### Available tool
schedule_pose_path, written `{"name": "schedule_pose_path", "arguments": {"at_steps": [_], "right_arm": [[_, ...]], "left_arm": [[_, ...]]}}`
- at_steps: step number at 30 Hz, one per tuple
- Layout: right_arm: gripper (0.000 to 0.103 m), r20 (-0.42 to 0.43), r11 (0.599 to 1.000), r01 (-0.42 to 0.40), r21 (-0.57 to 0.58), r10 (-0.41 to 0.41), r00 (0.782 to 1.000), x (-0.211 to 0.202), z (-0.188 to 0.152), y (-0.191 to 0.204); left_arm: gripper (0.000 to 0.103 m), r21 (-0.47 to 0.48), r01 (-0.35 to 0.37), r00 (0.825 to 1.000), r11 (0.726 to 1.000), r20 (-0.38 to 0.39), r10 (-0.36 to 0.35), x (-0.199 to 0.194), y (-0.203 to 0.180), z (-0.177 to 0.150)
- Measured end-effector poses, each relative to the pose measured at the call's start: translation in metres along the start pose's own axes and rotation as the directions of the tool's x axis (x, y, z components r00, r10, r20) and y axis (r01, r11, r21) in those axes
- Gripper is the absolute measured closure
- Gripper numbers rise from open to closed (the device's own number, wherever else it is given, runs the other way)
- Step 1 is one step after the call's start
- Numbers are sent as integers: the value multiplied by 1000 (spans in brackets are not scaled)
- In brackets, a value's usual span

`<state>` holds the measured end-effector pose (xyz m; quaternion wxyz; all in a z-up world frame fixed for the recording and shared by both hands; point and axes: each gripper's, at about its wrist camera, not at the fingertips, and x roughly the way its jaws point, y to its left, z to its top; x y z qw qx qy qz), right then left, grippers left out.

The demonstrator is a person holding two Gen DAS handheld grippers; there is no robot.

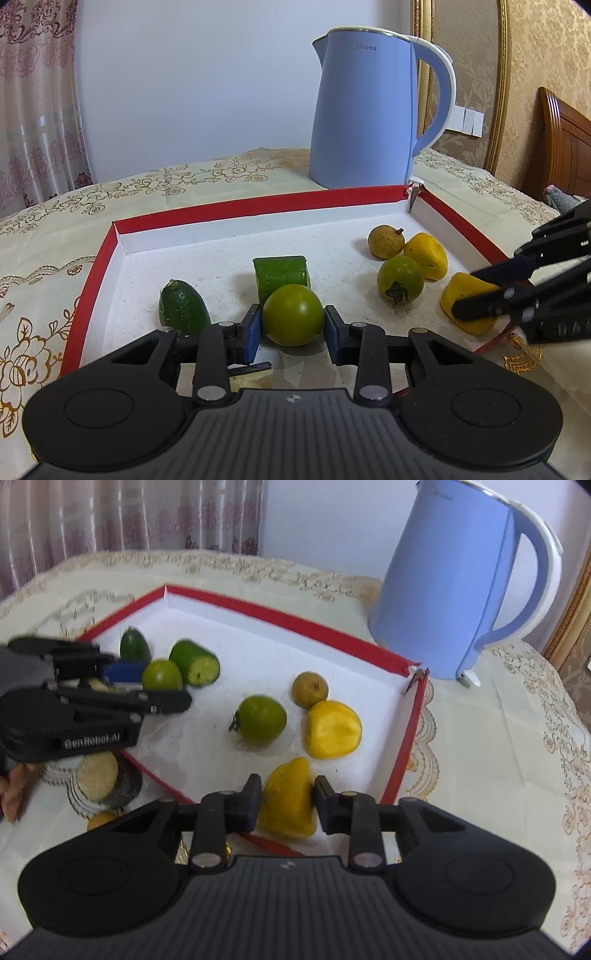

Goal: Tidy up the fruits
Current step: 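Lower the mango into the tray with the right tool while the left tool releases the tomato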

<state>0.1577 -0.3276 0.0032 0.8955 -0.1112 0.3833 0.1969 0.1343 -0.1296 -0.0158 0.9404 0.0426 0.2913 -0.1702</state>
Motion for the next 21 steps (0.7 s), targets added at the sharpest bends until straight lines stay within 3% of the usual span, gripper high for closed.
{"name": "schedule_pose_path", "arguments": {"at_steps": [7, 11, 13, 14, 15, 17, 19, 21], "right_arm": [[87, 27, 1000, 8, 21, -8, 1000, 3, 5, -7], [80, 94, 997, 0, 73, -7, 996, -8, 5, -12], [61, 133, 996, -9, 93, -3, 991, -21, 1, -12], [40, 154, 995, 0, 98, -16, 988, -29, -3, -11], [30, 178, 995, 9, 102, -27, 984, -38, -8, -10], [29, 216, 993, -1, 122, -26, 976, -55, -20, -8], [20, 243, 990, -3, 140, -32, 969, -70, -33, -4], [3, 274, 988, 13, 154, -56, 960, -82, -48, 2]], "left_arm": [[67, 2, 4, 1000, 1000, 1, -4, 0, 1, 0], [67, -1, 6, 1000, 1000, 1, -6, 0, 1, 0], [66, -1, 5, 1000, 1000, 2, -5, 0, 0, 0], [66, -1, 5, 1000, 1000, 1, -5, 0, 0, 0], [66, 0, 4, 1000, 1000, 1, -4, 0, 0, 0], [66, 2, -2, 1000, 1000, 2, 2, 0, 0, 0], [66, 5, -6, 1000, 1000, 2, 6, 0, -1, 0], [66, 9, -13, 1000, 1000, 3, 13, 0, -2, 0]]}}
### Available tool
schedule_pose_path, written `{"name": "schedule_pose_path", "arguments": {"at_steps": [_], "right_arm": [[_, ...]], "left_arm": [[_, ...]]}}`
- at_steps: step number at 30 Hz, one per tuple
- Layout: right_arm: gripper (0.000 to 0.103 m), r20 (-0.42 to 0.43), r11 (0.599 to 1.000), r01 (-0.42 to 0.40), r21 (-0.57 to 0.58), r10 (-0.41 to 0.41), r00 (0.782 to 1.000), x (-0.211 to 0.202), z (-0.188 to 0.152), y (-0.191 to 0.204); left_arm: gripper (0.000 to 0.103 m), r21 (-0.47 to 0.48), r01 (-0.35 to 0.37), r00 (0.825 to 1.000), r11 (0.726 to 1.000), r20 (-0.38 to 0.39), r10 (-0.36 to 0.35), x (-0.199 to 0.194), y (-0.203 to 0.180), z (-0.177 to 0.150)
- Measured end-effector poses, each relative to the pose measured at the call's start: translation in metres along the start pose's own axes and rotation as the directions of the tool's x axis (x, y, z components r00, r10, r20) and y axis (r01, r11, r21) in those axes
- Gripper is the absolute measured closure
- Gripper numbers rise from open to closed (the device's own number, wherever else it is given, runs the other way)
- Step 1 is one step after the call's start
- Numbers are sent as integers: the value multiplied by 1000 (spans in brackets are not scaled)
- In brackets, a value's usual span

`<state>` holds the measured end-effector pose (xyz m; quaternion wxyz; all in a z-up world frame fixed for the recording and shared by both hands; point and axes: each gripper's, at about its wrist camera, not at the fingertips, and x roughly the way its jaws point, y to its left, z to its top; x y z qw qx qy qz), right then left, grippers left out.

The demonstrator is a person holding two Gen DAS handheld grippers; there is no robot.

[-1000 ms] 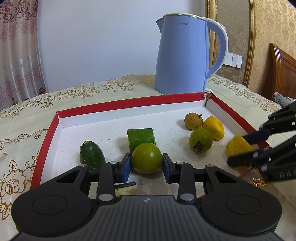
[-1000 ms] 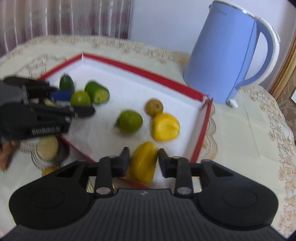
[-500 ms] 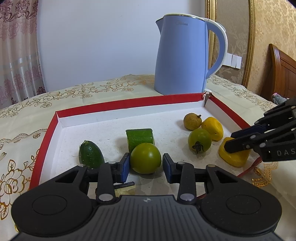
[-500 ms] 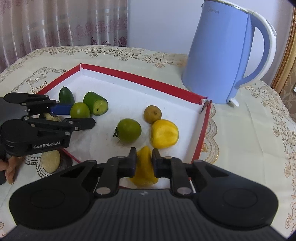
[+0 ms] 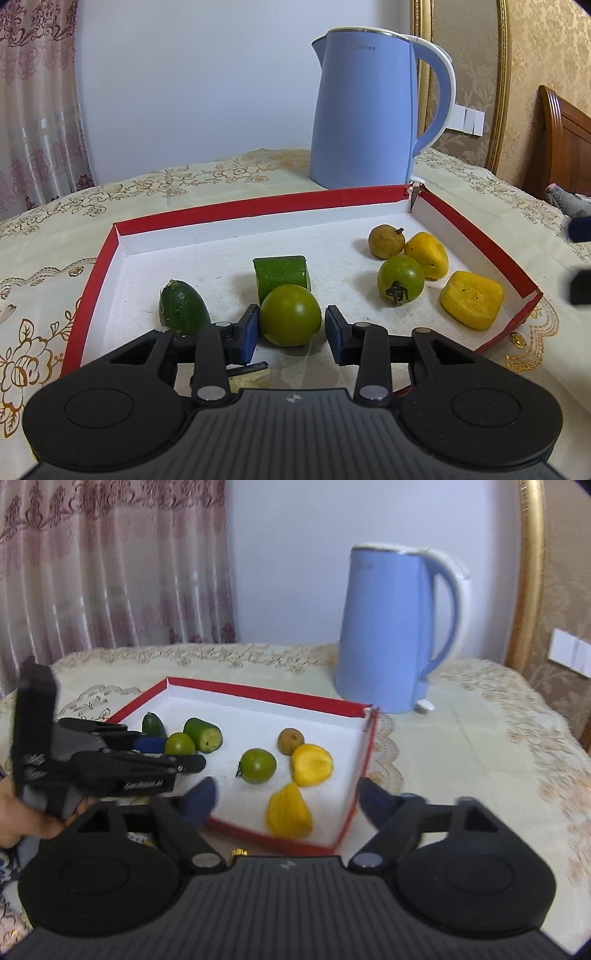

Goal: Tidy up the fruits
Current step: 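Lower the mango into the tray with the right tool while the left tool releases the tomato, then grasp the brown round fruit with the right tool while the left tool moves toward the eggplant slice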

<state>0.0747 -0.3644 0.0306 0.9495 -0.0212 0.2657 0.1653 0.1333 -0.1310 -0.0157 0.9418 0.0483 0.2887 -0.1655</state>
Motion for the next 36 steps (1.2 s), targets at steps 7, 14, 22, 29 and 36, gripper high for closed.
{"name": "schedule_pose_path", "arguments": {"at_steps": [7, 14, 22, 29, 36], "right_arm": [[0, 8, 998, -38, 45, 38, 999, -20, -34, 9], [0, -31, 994, -93, 56, 94, 995, -16, -54, 22], [0, -22, 987, -156, 26, 157, 987, -14, -55, 42], [0, -42, 982, -187, -39, 185, 982, -3, -45, 64], [6, -95, 978, -177, -112, 167, 981, 19, -41, 88]], "left_arm": [[61, 12, -29, 1000, 1000, 1, 29, 1, -2, 0], [26, 30, -89, 995, 996, 53, 87, -16, -5, 0], [26, 6, -124, 988, 992, 97, 122, -51, 5, 2], [15, -28, -133, 975, 991, 175, 136, -103, 17, -9], [12, -97, -149, 963, 984, 212, 167, -135, 34, -41]]}}
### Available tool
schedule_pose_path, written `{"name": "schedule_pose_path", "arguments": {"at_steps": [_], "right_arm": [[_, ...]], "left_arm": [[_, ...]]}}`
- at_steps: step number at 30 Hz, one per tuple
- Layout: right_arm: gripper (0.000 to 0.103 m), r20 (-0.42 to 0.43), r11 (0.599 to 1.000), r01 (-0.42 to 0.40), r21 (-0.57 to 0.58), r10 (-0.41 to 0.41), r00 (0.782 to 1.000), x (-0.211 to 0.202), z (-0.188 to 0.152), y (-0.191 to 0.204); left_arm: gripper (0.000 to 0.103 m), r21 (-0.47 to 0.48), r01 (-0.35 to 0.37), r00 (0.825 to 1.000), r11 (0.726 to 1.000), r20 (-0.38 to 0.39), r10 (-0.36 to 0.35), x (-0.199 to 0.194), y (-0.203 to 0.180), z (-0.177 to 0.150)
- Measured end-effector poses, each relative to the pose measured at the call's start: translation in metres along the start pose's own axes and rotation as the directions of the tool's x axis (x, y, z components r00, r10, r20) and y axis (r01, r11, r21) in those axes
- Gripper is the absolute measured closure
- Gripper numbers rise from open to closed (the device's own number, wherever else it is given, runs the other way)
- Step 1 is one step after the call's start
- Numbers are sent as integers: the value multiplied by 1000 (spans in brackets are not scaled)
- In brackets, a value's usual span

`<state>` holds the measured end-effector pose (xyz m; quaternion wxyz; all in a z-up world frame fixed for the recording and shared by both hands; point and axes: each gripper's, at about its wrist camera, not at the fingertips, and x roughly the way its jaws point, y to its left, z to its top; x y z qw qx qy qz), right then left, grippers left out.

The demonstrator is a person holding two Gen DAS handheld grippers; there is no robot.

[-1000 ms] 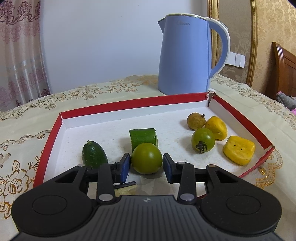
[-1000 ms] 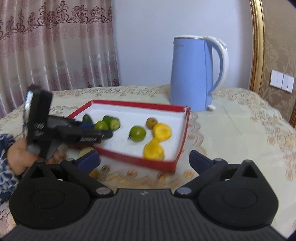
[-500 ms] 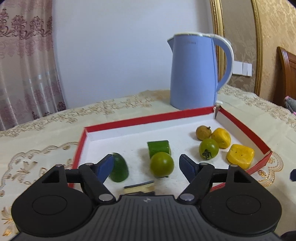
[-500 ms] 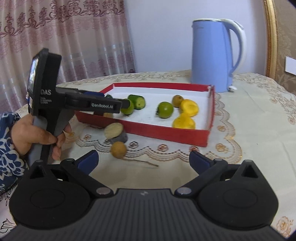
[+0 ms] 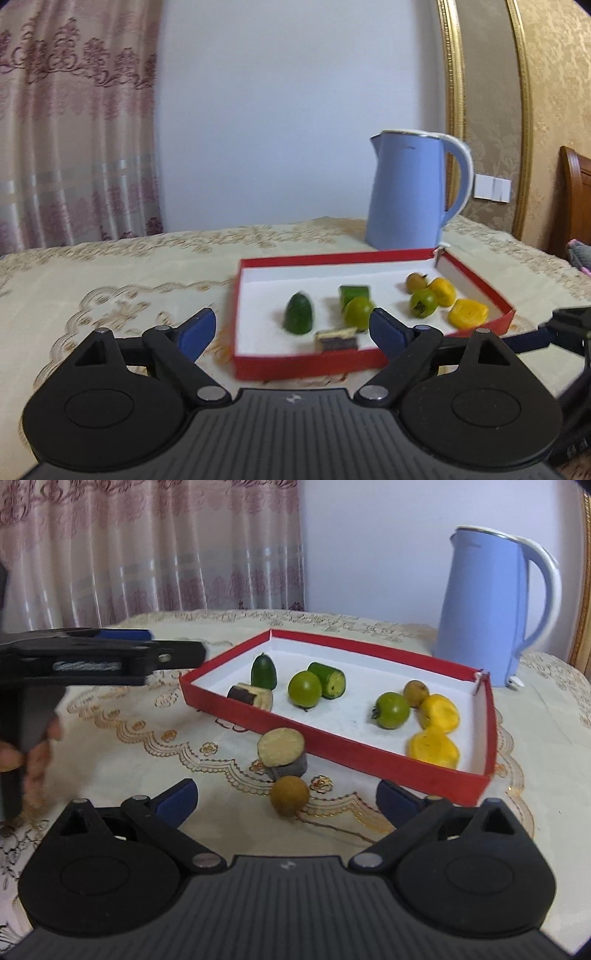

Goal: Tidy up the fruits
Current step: 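Grasp the brown round fruit with the right tool while the left tool moves toward the eggplant slice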

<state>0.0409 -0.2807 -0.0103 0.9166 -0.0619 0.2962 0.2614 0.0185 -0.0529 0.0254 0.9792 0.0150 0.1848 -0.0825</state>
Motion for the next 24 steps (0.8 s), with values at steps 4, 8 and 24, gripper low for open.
{"name": "schedule_pose_path", "arguments": {"at_steps": [4, 8, 24], "right_arm": [[12, -23, 1000, 23, 12, -23, 999, 11, 1, 2], [47, -58, 999, 27, 47, -25, 998, 20, -1, 0], [78, -37, 998, 68, -10, -68, 997, 20, -6, 9]], "left_arm": [[12, -49, -26, 1000, 998, -16, 25, 1, 13, -10], [11, -92, -14, 1000, 996, 5, 15, -1, 20, -12], [10, -106, 11, 999, 994, -52, -17, 7, 20, -19]]}}
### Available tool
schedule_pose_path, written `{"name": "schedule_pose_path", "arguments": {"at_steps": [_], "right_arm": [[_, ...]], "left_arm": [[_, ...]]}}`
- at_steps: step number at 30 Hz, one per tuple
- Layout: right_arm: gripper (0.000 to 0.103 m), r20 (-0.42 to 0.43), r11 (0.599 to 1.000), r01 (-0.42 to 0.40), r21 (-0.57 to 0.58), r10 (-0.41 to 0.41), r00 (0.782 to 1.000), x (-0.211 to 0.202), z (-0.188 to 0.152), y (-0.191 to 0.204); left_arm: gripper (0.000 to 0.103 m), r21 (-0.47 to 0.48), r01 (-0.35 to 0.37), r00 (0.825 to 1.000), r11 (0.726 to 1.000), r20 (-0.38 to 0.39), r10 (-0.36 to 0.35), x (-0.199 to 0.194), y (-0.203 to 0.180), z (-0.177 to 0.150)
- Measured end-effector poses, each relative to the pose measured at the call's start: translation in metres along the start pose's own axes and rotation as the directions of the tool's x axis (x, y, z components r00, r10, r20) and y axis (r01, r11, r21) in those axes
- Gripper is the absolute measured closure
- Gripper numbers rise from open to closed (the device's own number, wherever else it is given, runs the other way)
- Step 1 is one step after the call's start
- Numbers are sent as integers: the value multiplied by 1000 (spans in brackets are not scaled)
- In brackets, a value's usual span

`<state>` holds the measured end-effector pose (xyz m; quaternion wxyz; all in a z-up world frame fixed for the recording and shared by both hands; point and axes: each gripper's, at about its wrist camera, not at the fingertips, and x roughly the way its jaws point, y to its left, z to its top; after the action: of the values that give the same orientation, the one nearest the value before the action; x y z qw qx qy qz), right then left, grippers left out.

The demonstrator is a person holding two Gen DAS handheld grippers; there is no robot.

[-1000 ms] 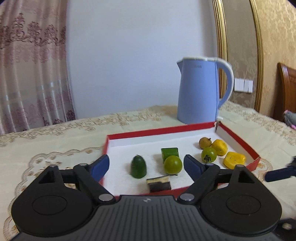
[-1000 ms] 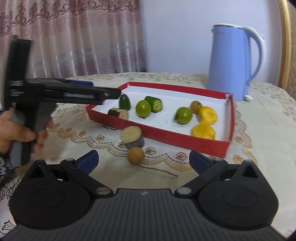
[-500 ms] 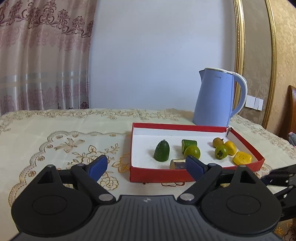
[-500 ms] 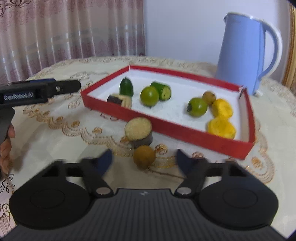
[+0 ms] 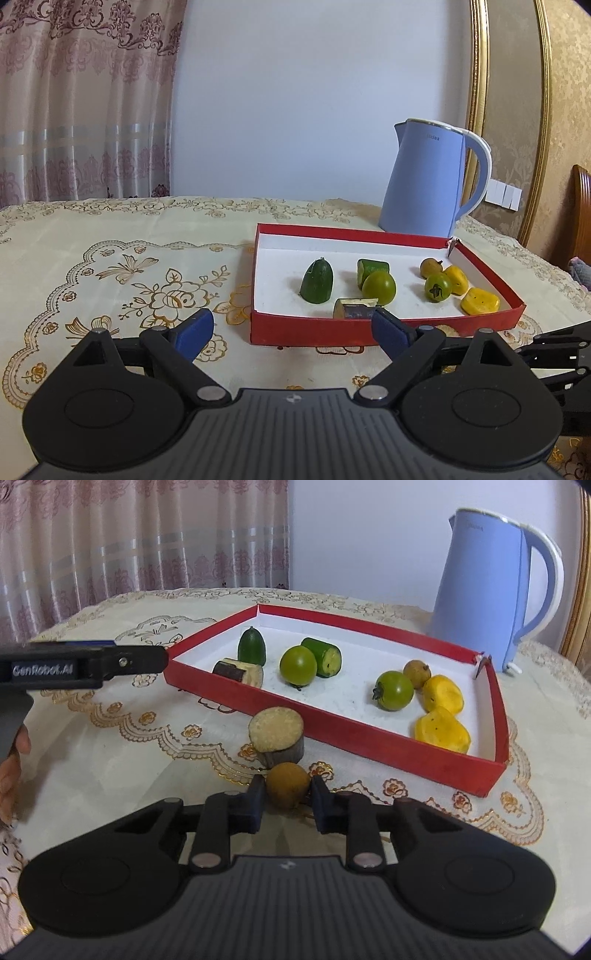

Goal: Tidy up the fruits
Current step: 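Grasp the brown round fruit with the right tool while the left tool moves toward the eggplant slice, then grasp the eggplant slice beside the tray with the left tool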

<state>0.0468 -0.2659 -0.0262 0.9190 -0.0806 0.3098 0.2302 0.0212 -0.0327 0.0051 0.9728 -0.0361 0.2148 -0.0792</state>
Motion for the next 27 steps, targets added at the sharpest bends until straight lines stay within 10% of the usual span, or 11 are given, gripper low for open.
{"name": "schedule_pose_path", "arguments": {"at_steps": [27], "right_arm": [[78, 65, 989, 9, 145, -19, 998, -29, -29, -72]], "left_arm": [[10, 108, 13, 986, 994, -167, 5, 39, -119, -8]]}}
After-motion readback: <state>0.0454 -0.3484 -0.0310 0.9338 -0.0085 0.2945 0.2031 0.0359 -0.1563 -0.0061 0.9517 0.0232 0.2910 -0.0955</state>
